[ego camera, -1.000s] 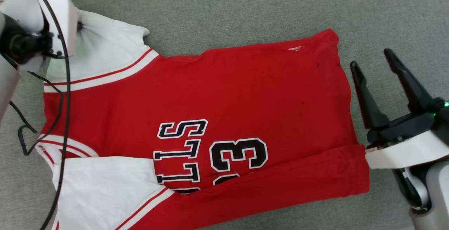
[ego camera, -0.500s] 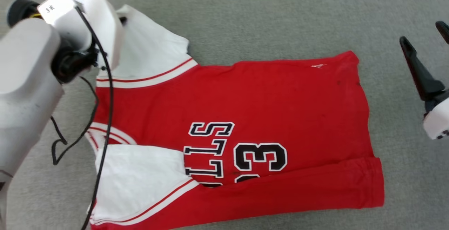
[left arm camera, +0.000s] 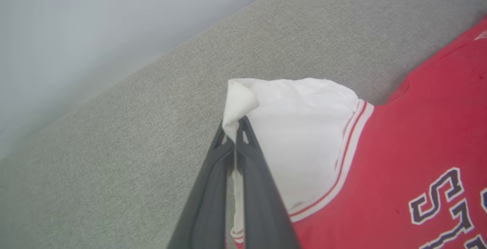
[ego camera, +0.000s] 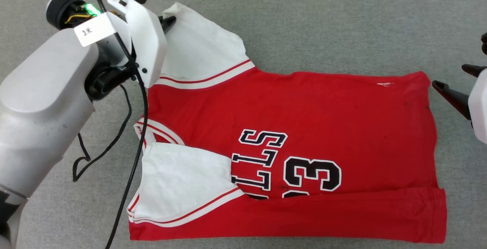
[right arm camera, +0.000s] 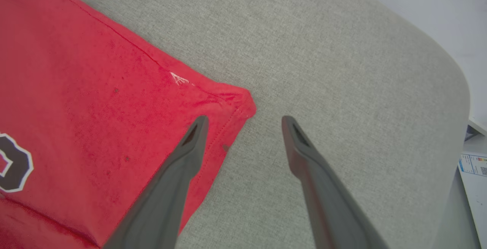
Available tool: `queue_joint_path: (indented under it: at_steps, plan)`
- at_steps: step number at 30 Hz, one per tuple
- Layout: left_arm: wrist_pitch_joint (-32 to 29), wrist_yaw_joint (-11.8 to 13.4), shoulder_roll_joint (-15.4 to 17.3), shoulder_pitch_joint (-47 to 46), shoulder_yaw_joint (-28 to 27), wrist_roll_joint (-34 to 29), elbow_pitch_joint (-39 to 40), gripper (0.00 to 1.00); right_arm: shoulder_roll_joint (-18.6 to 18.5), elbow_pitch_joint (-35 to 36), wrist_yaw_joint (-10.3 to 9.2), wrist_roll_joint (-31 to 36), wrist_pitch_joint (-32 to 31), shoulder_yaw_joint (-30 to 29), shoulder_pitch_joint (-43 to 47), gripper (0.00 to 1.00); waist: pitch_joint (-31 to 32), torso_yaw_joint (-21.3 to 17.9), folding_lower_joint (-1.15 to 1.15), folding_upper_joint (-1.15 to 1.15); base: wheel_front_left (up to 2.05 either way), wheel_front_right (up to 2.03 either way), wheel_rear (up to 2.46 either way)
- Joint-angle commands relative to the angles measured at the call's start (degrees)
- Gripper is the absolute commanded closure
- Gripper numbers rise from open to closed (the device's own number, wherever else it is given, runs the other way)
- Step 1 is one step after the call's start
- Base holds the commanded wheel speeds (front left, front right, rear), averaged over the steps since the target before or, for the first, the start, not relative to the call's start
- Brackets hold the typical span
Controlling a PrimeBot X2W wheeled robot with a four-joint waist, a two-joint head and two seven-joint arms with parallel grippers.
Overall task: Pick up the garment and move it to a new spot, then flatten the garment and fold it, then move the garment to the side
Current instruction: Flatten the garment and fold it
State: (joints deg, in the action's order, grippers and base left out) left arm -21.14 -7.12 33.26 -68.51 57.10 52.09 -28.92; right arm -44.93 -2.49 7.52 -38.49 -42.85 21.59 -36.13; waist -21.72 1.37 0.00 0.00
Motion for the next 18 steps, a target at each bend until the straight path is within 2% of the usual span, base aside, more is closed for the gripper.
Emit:
queue_joint_path:
  at_steps: [1, 5, 11, 18]
  plan:
    - [0.33, 0.1, -0.44, 0.02, 0.03, -0.3, 0.44, 1.0, -0.16, -1.0, -0.07, -0.3, -0.99, 1.0, -1.91, 0.0, -0.72, 0.72, 0.0, 0.0, 0.0, 0.0, 0.0]
    - [0.86, 0.44, -0.67, -0.81, 0.0, -0.61, 1.38, 1.0, 0.88, -5.53, -0.07, 0.02, -2.74, 5.16, -5.78, 0.0, -2.16, 1.71, 0.0, 0.0, 0.0, 0.0, 0.0]
    - [1.94, 0.39, -1.62, -2.06, -0.01, -1.13, 1.66, 1.0, 3.51, -13.52, -0.07, -0.34, -1.32, 10.85, -9.68, 0.0, -4.4, 3.08, 0.0, 0.0, 0.0, 0.0, 0.0]
    - [3.09, 0.14, -2.06, -2.56, 0.29, -1.09, 0.88, 1.0, 4.03, -20.05, 0.03, -2.11, -0.72, 20.95, -8.58, 0.0, -5.35, 3.3, 0.0, 0.0, 0.0, 0.0, 0.0]
